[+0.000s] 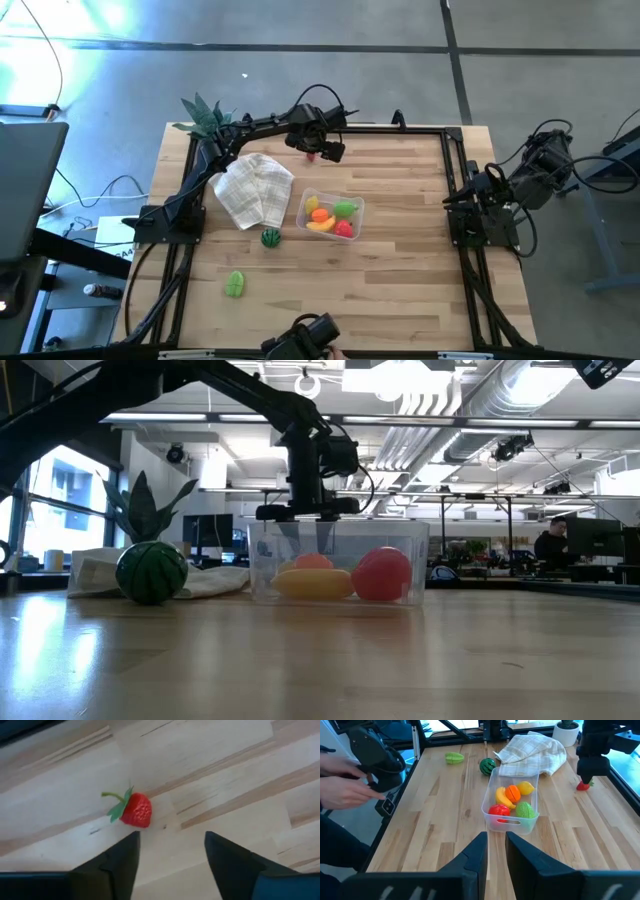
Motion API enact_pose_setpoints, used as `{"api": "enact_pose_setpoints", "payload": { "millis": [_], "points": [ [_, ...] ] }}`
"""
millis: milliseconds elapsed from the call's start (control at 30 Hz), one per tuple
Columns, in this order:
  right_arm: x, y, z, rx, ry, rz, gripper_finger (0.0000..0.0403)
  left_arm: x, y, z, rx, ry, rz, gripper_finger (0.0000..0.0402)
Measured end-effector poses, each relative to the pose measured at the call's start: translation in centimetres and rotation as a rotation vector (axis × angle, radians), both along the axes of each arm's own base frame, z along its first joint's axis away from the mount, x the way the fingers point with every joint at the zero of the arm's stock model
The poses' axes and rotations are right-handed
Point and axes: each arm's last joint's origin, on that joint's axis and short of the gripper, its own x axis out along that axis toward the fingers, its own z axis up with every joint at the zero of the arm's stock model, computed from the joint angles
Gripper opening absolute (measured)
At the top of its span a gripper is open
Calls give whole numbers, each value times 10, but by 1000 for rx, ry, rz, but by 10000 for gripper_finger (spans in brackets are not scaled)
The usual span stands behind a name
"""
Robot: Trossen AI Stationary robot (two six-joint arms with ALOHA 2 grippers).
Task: Pick and placing Produce into tupperware
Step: Put the red strawberry into the transparent container
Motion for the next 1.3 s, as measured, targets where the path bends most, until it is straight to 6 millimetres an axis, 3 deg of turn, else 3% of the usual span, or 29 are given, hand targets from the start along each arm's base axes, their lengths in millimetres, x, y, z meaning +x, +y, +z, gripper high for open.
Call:
{"api": "enact_pose_setpoints", "payload": {
  "millis": [233,433,667,1300],
  "points": [
    [0,0,0,0,0,0,58,1,0,0,-7,-37,148,285],
    [0,0,0,0,0,0,58,3,-2,-1,-20,-69,313,320],
    [0,0,0,0,0,0,58,8,-4,-15,-75,-79,463,325],
    [0,0,0,0,0,0,58,2,6,-19,-78,-81,521,328]
  ]
}}
